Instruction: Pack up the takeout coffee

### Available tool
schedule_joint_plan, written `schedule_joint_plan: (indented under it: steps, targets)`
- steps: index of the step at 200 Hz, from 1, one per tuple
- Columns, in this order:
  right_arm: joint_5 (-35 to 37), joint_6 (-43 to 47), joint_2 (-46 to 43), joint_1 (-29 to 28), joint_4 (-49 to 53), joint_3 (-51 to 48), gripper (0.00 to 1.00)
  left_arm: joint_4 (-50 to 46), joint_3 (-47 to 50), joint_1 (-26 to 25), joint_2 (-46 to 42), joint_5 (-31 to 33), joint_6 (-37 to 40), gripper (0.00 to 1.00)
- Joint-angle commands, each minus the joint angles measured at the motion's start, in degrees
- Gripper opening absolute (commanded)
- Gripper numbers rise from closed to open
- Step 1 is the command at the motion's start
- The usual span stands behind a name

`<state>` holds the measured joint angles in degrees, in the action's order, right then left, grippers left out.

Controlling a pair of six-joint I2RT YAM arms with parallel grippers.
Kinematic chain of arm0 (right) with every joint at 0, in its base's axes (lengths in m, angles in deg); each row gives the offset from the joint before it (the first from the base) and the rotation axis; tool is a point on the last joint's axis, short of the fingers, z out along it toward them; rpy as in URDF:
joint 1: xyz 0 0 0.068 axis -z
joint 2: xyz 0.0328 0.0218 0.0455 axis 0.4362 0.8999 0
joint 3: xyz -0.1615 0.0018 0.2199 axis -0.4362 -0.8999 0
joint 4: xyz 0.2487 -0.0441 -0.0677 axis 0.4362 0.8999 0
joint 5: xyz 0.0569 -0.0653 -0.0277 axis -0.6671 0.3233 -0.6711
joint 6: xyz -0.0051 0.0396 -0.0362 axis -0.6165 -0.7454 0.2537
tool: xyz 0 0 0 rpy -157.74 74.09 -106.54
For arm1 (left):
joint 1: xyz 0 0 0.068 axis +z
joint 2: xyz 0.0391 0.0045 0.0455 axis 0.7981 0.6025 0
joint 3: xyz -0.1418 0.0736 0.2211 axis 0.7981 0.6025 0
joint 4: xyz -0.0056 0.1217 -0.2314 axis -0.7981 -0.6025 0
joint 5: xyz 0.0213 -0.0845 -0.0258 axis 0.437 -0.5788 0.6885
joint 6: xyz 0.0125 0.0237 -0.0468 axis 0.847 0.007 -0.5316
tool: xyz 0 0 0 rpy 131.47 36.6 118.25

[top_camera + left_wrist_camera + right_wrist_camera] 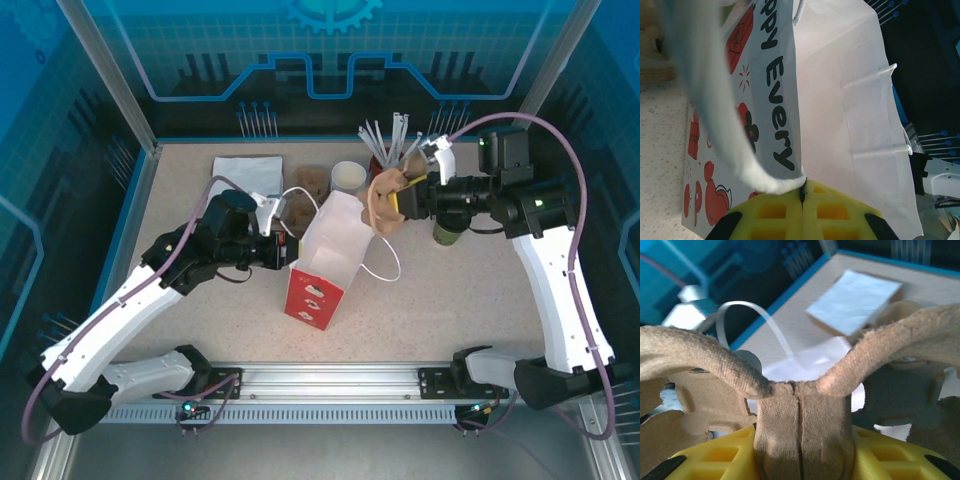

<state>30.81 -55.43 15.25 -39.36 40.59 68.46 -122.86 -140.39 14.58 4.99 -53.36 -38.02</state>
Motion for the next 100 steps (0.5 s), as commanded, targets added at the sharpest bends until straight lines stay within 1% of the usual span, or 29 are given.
schedule_joint_plan:
  steps: [1,36,64,83,100]
  targets:
    - [-9.42,-4.66,2.23,-3.43,2.06,1.62,0.43,4.18,-2.16,-0.91,1.29,-2.82,1.20,0.00]
    - [-15.01,-8.18,5.83,-8.42,-0.96,0.53,0.43,6.80,-1.42,-1.59,2.80,-3.50,1.00,0.00]
    - [-14.23,-5.40,10.15,-11.57,3.36,1.51,0.42,7.85,-0.66,-2.21,3.02,-3.35,0.81,0.00]
    - [-13.98,-3.59,12.15,-12.08,5.57,1.19,0.42,8.29,-0.17,-2.21,2.83,-3.25,0.67,0.00]
    - [-11.53,-1.96,13.02,-12.10,6.87,0.62,0.42,8.11,0.04,-2.22,2.89,-3.31,0.70,0.00]
